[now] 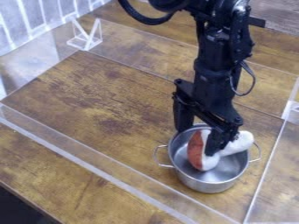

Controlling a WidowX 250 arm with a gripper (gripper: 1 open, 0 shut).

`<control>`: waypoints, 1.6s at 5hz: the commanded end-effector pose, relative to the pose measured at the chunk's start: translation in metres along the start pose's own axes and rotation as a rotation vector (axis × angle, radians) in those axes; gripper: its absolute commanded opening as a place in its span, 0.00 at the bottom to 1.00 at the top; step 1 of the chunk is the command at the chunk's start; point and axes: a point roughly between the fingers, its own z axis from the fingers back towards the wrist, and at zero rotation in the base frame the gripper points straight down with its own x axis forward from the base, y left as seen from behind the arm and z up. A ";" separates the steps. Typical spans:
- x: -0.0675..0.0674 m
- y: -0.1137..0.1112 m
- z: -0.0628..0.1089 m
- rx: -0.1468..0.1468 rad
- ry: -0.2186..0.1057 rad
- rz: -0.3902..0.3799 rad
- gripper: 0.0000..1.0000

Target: Remove the mushroom from the silver pot and put it on the table

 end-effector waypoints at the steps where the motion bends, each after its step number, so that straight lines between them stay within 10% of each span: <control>1: 0.011 -0.003 0.034 0.009 -0.110 -0.010 0.00; 2: 0.012 -0.005 0.039 0.007 -0.119 0.003 1.00; 4: 0.015 -0.012 0.028 0.000 -0.128 0.029 1.00; 5: 0.023 -0.008 0.028 -0.004 -0.119 0.026 0.00; 7: 0.014 0.007 0.080 0.059 -0.131 -0.036 0.00; 8: 0.005 0.035 0.100 0.115 -0.130 0.054 0.00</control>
